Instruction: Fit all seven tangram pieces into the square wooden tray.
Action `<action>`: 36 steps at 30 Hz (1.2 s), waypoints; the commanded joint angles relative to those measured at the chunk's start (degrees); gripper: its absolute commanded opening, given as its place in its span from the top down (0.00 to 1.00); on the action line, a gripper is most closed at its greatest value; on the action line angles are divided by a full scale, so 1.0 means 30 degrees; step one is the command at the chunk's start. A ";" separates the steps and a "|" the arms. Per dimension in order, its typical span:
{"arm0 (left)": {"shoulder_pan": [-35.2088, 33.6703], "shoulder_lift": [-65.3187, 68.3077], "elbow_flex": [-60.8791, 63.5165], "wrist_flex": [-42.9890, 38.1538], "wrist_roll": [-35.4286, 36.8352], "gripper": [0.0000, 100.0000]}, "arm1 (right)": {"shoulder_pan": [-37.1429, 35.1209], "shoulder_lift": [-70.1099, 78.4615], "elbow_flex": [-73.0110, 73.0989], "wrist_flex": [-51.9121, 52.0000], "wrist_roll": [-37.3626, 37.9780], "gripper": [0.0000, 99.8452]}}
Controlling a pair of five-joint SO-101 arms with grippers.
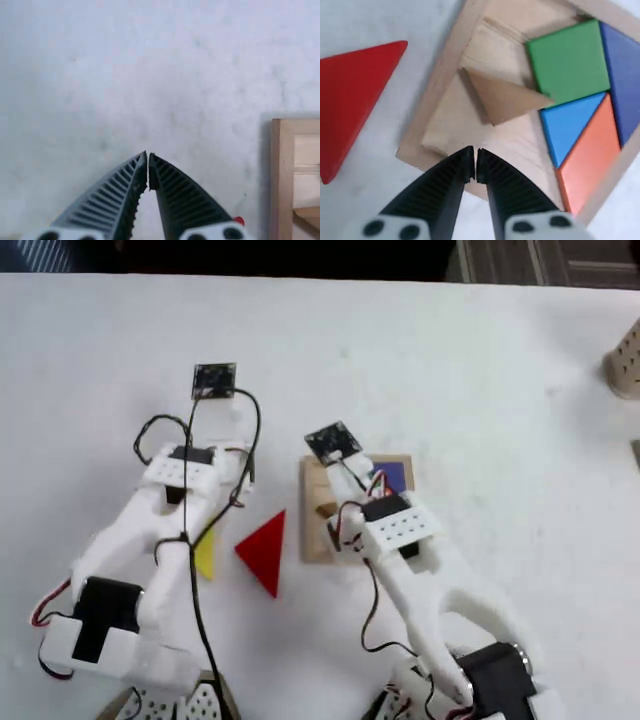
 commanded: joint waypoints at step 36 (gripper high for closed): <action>0.0044 -0.0015 -0.0850 -0.0498 0.0059 0.98 | 0.1978 0.7663 -0.8498 -0.0044 -0.0088 0.98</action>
